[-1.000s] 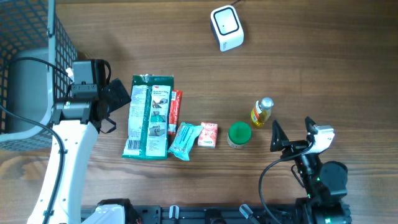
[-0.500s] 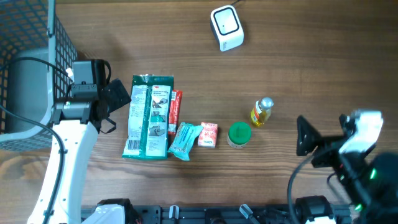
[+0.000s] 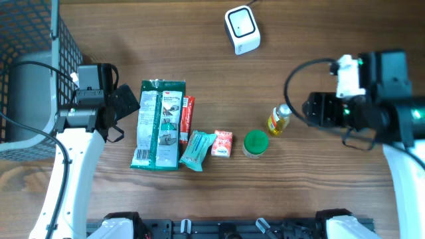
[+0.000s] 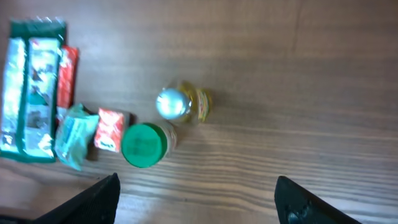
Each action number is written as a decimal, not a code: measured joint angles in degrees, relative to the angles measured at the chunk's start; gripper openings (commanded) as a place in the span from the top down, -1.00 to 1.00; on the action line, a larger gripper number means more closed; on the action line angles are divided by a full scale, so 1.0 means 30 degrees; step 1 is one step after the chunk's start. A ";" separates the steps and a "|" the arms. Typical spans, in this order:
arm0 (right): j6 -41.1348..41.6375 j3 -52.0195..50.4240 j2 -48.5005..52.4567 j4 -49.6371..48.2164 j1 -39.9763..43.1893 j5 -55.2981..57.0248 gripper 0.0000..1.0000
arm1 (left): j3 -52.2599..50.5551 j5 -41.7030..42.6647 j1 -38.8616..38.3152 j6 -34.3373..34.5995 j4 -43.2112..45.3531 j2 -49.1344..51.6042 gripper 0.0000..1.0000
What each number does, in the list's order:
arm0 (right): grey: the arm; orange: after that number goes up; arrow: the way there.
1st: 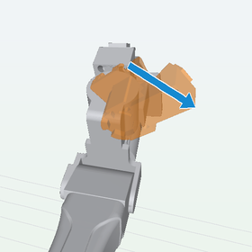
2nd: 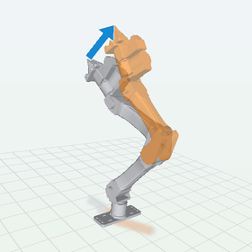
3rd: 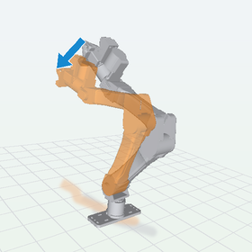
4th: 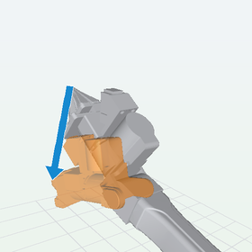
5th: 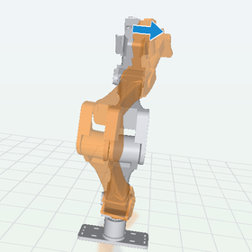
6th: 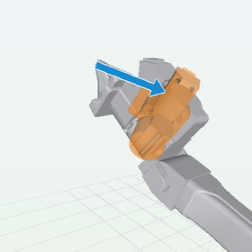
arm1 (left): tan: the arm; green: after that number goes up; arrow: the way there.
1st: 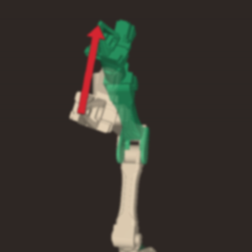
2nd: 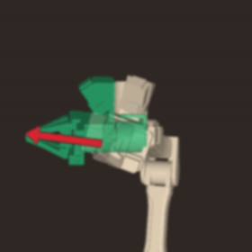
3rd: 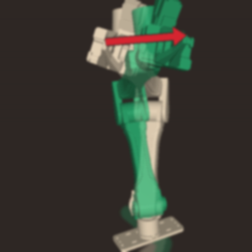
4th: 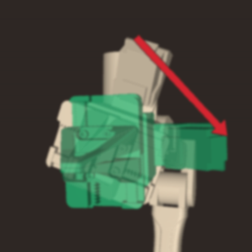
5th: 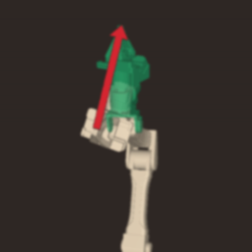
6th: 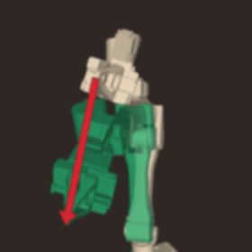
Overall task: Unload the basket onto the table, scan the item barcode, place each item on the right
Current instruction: 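Reach the right gripper to the yellow oil bottle and grasp it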
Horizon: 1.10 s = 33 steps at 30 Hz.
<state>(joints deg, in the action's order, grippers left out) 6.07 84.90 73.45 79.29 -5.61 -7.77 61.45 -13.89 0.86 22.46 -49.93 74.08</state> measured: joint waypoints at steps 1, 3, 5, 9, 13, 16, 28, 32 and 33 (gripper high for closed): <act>-0.0066 -0.0175 0.0576 -0.0015 -0.0102 -0.0044 -0.56 | 0.0000 0.0000 0.0000 -0.0007 0.0007 0.0000 -1.00; -0.0131 -0.0641 0.1523 -0.0372 -0.0605 -0.0058 -0.57 | 0.0000 0.0000 0.0000 0.0000 0.0000 0.0000 -1.00; -0.0124 -0.1115 0.2084 -0.0962 -0.1253 -0.0066 -0.58 | 0.0000 0.0000 0.0000 0.0000 0.0000 0.0000 -1.00; -0.0124 -0.1770 0.2994 -0.1821 -0.2295 -0.0131 -0.58 | 0.0000 0.0000 0.0000 0.0000 0.0000 0.0000 -1.00; -0.0124 -0.2521 0.3417 -0.2652 -0.2608 -0.0124 -0.61 | 0.0000 0.0007 0.0007 0.0000 0.0000 0.0000 -1.00; -0.0124 -0.3147 0.3577 -0.3475 -0.2608 -0.0124 -0.68 | 0.0000 0.0007 0.0000 0.0000 0.0000 0.0000 -1.00; -0.0197 -0.5727 0.3628 -0.6433 -0.2608 -0.0124 -0.74 | 0.0000 0.0000 0.0000 -0.0007 0.0000 0.0000 -1.00; -0.0270 -0.5727 0.3628 -0.6637 -0.2608 -0.0124 -0.75 | 0.0000 0.0000 0.0000 0.0000 0.0000 0.0000 -1.00; -0.0270 -0.5727 0.3628 -0.6717 -0.2608 -0.0124 -0.75 | 0.0000 0.0000 0.0000 0.0000 0.0000 0.0000 -1.00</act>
<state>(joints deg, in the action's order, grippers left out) 5.26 67.72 84.33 59.13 -13.43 -8.14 61.45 -13.89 0.86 22.46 -49.93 74.08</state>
